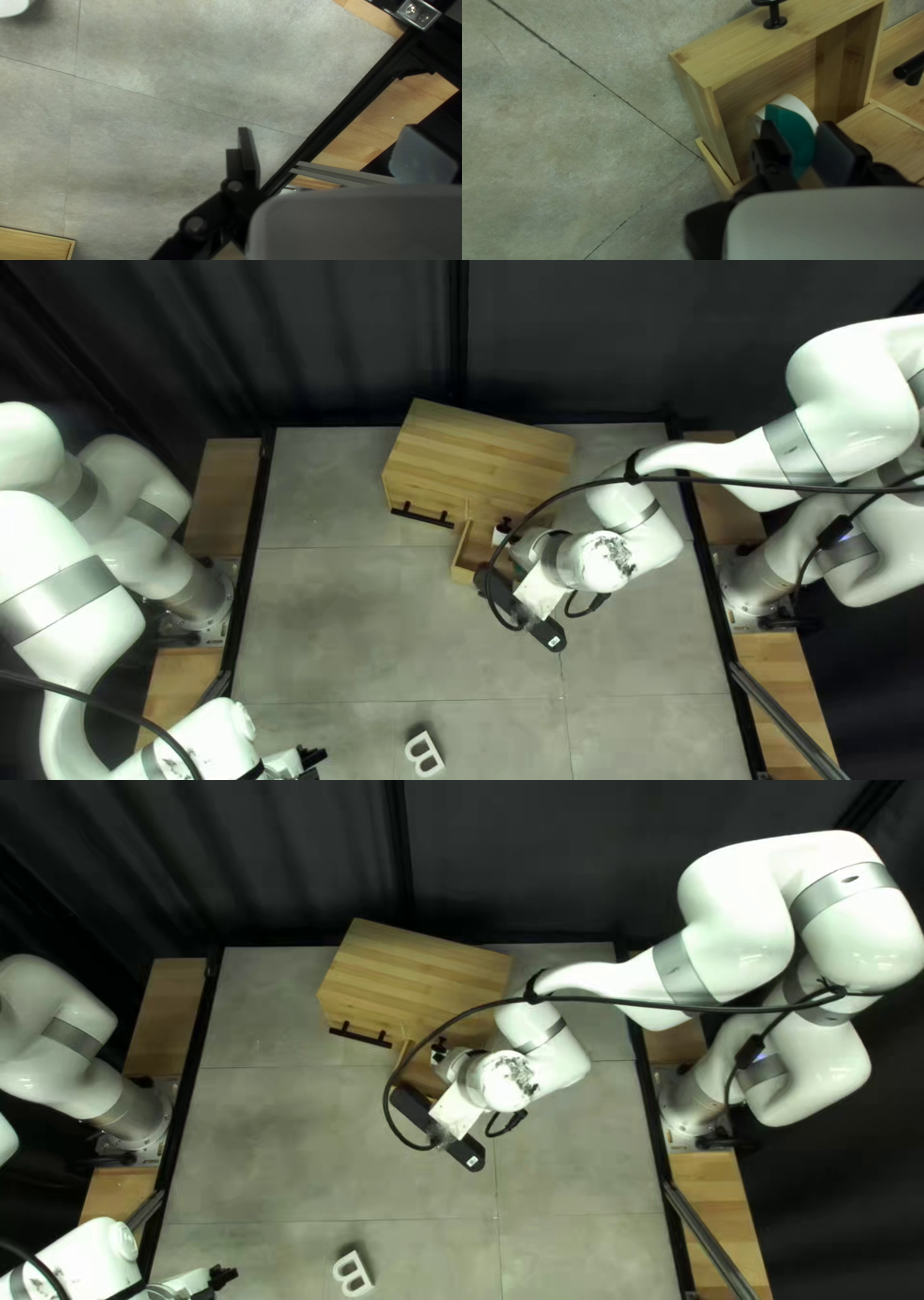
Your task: Open drawers and place objects into drawer and close
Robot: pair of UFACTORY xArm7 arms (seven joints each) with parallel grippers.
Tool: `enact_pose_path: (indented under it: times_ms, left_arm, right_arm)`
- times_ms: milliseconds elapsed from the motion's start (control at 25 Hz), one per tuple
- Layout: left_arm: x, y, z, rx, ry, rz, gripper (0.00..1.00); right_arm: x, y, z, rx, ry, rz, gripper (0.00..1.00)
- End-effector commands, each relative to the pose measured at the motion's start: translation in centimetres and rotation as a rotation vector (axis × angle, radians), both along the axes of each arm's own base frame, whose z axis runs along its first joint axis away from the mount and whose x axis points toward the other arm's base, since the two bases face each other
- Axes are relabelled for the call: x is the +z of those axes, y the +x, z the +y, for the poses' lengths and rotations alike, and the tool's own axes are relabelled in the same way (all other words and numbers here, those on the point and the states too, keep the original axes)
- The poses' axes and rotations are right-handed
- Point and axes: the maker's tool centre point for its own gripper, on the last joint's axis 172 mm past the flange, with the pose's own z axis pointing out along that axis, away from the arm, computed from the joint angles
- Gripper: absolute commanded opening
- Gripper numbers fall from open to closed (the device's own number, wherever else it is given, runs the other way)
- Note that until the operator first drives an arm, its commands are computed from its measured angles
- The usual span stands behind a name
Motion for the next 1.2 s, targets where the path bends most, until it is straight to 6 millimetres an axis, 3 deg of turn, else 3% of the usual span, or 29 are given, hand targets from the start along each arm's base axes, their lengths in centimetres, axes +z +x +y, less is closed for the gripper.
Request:
enact_pose_path:
  times_ms: [40, 120, 360, 640, 800, 1000, 1200]
  left_arm:
    - [0.0, 0.0, 0.0, 0.000, 0.000, 0.000, 1.00]
    - [0.0, 0.0, 0.0, 0.000, 0.000, 0.000, 1.00]
    - [0.0, 0.0, 0.0, 0.000, 0.000, 0.000, 1.00]
    - [0.0, 0.0, 0.0, 0.000, 0.000, 0.000, 1.00]
    - [0.0, 0.0, 0.0, 0.000, 0.000, 0.000, 1.00]
    - [0.0, 0.0, 0.0, 0.000, 0.000, 0.000, 1.00]
    - [0.0, 0.0, 0.0, 0.000, 0.000, 0.000, 1.00]
  right_arm:
    - [0.8, 0.1, 1.0, -0.014, -0.011, -0.011, 1.00]
    - [1.3, 1.1, 2.5, -0.053, -0.008, -0.015, 1.00]
    - [0.9, 1.4, 5.8, -0.133, 0.035, -0.037, 1.00]
    - [0.2, 0.6, 10.5, -0.430, 0.195, -0.083, 1.00]
    - [-1.1, 0.7, 14.3, -0.552, 0.321, -0.163, 1.00]
    - [-2.3, 2.6, 18.3, -0.500, 0.378, -0.210, 1.00]
    - [-3.8, 5.2, 20.9, -0.380, 0.392, -0.209, 1.00]
